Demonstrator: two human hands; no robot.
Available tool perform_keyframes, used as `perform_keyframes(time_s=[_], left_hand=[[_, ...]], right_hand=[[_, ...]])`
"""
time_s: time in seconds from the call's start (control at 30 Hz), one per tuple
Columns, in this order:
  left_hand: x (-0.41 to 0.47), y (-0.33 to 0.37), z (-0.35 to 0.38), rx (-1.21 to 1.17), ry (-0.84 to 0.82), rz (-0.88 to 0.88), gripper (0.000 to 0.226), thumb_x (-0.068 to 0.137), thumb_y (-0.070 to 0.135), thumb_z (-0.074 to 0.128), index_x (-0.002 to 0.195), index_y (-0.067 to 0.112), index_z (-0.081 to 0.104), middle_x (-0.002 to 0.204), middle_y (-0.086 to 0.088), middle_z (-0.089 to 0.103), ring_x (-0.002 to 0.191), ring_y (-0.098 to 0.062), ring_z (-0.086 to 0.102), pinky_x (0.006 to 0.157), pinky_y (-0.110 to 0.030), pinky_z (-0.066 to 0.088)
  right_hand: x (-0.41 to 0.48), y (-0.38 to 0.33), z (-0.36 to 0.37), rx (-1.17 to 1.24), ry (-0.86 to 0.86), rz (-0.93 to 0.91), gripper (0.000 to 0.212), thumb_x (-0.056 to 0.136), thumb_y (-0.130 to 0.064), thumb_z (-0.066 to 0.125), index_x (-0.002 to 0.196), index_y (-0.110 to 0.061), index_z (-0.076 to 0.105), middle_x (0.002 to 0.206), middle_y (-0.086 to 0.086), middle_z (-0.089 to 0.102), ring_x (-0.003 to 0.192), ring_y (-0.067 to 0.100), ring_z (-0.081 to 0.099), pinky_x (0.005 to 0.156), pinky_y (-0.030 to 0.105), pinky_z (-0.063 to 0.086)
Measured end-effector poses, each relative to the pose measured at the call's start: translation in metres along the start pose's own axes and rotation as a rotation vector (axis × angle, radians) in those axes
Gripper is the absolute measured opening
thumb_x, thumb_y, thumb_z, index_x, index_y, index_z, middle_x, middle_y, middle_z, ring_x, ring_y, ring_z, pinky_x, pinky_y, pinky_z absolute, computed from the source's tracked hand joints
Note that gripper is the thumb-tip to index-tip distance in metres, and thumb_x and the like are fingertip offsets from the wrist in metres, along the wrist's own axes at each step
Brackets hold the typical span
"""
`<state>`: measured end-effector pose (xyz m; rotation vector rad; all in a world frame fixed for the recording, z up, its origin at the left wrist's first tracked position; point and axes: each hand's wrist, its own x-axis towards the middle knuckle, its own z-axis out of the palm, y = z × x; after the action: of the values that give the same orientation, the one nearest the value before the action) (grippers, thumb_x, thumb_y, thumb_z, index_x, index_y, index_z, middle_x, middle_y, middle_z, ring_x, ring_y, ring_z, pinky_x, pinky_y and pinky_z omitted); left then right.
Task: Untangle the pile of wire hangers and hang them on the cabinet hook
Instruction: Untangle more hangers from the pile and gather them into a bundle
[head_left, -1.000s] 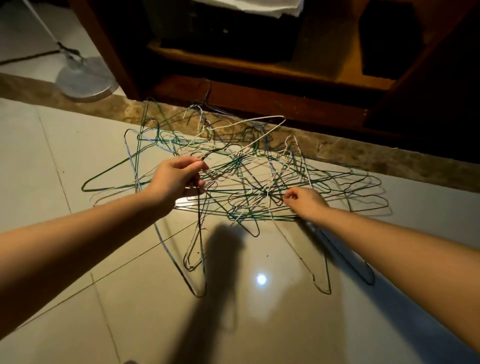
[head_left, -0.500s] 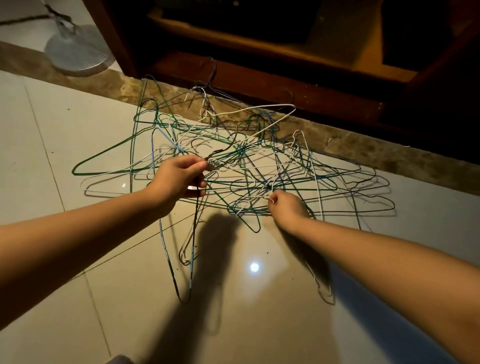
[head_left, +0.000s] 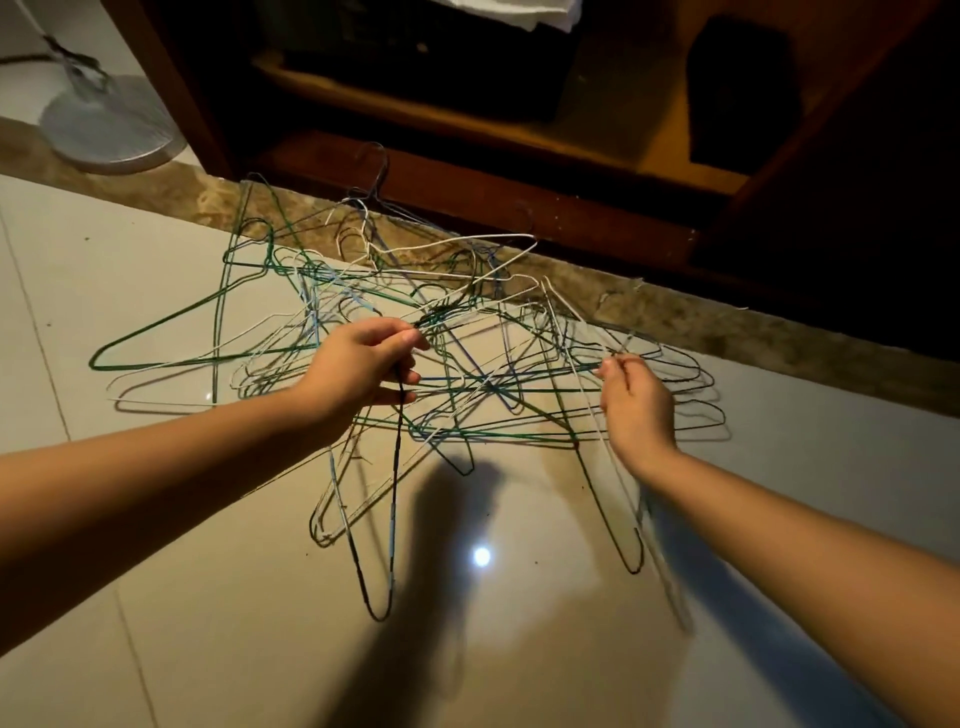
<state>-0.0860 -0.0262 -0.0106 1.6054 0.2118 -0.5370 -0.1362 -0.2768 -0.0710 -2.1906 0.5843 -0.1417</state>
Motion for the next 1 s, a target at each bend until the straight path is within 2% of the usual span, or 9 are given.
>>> perform_keyframes(time_s=[0.17, 0.37, 0.43, 0.53, 0.67, 0.77, 0.83, 0.93, 1.0], left_hand=[[-0.012, 0.012, 0.019, -0.026, -0.001, 0.026, 0.019, 0.096, 0.015, 0.046, 0.084, 0.009, 0.060, 0.070, -0.004, 0.047, 0.058, -0.011, 0.054, 0.054, -0.023, 0.053], [-0.024, 0.022, 0.032, -0.024, -0.019, 0.035, 0.019, 0.096, 0.015, 0.045, 0.086, 0.009, 0.060, 0.074, -0.006, 0.052, 0.065, -0.013, 0.057, 0.059, -0.026, 0.055], [-0.028, 0.025, 0.038, -0.036, -0.008, 0.035, 0.020, 0.096, 0.014, 0.044, 0.086, 0.010, 0.061, 0.078, -0.007, 0.053, 0.068, -0.015, 0.059, 0.059, -0.025, 0.056], [-0.033, 0.030, 0.049, -0.052, 0.002, 0.034, 0.019, 0.096, 0.010, 0.044, 0.086, 0.010, 0.060, 0.082, -0.008, 0.055, 0.072, -0.016, 0.059, 0.059, -0.025, 0.056], [-0.037, 0.034, 0.064, -0.086, -0.028, -0.015, 0.017, 0.094, 0.003, 0.045, 0.087, 0.011, 0.058, 0.089, -0.007, 0.058, 0.077, -0.015, 0.061, 0.072, -0.031, 0.056], [-0.042, 0.034, 0.073, -0.138, -0.062, -0.052, 0.019, 0.094, -0.002, 0.044, 0.088, 0.011, 0.057, 0.088, -0.008, 0.059, 0.077, -0.014, 0.061, 0.078, -0.033, 0.053], [-0.045, 0.033, 0.077, -0.163, -0.093, -0.065, 0.022, 0.094, -0.004, 0.042, 0.090, 0.011, 0.057, 0.089, -0.008, 0.061, 0.078, -0.014, 0.061, 0.077, -0.030, 0.053], [-0.050, 0.032, 0.080, -0.239, -0.126, -0.067, 0.022, 0.093, -0.007, 0.041, 0.095, 0.008, 0.057, 0.087, -0.010, 0.063, 0.078, -0.016, 0.061, 0.073, -0.026, 0.055], [-0.052, 0.033, 0.080, -0.297, -0.122, -0.075, 0.023, 0.092, -0.008, 0.041, 0.095, 0.008, 0.057, 0.084, -0.009, 0.062, 0.076, -0.017, 0.059, 0.068, -0.022, 0.055]], right_hand=[[0.007, 0.005, -0.023, 0.183, 0.124, 0.195, 0.031, 0.097, -0.026, 0.040, 0.069, -0.023, 0.053, 0.063, -0.004, 0.048, 0.058, 0.015, 0.041, 0.056, 0.028, 0.031], [-0.004, -0.011, -0.050, 0.358, 0.150, 0.251, 0.032, 0.099, -0.025, 0.039, 0.069, -0.022, 0.052, 0.057, -0.003, 0.041, 0.050, 0.014, 0.035, 0.048, 0.028, 0.026], [-0.013, -0.021, -0.056, 0.419, 0.113, 0.245, 0.032, 0.099, -0.023, 0.039, 0.070, -0.019, 0.053, 0.056, -0.002, 0.038, 0.047, 0.012, 0.031, 0.046, 0.026, 0.023], [-0.026, -0.037, -0.059, 0.440, 0.021, 0.182, 0.030, 0.099, -0.021, 0.040, 0.073, -0.017, 0.056, 0.058, -0.002, 0.040, 0.048, 0.009, 0.034, 0.046, 0.023, 0.028], [-0.036, -0.055, -0.049, 0.328, -0.131, 0.074, 0.024, 0.096, -0.021, 0.046, 0.078, -0.024, 0.063, 0.064, -0.007, 0.047, 0.056, 0.008, 0.039, 0.055, 0.024, 0.032], [-0.046, -0.068, -0.040, 0.329, -0.277, 0.010, 0.019, 0.094, -0.015, 0.049, 0.089, -0.023, 0.066, 0.069, -0.013, 0.053, 0.063, 0.002, 0.044, 0.059, 0.018, 0.032], [-0.052, -0.077, -0.034, 0.322, -0.372, -0.008, 0.020, 0.094, -0.011, 0.049, 0.099, -0.022, 0.065, 0.079, -0.014, 0.057, 0.072, 0.000, 0.049, 0.063, 0.016, 0.036], [-0.058, -0.084, -0.026, 0.266, -0.453, -0.031, 0.028, 0.092, -0.008, 0.051, 0.118, -0.014, 0.060, 0.094, -0.010, 0.058, 0.088, 0.005, 0.053, 0.072, 0.015, 0.040], [-0.060, -0.085, -0.022, 0.238, -0.459, -0.049, 0.031, 0.092, -0.008, 0.051, 0.122, -0.012, 0.058, 0.091, -0.012, 0.056, 0.088, 0.006, 0.052, 0.074, 0.017, 0.040]])
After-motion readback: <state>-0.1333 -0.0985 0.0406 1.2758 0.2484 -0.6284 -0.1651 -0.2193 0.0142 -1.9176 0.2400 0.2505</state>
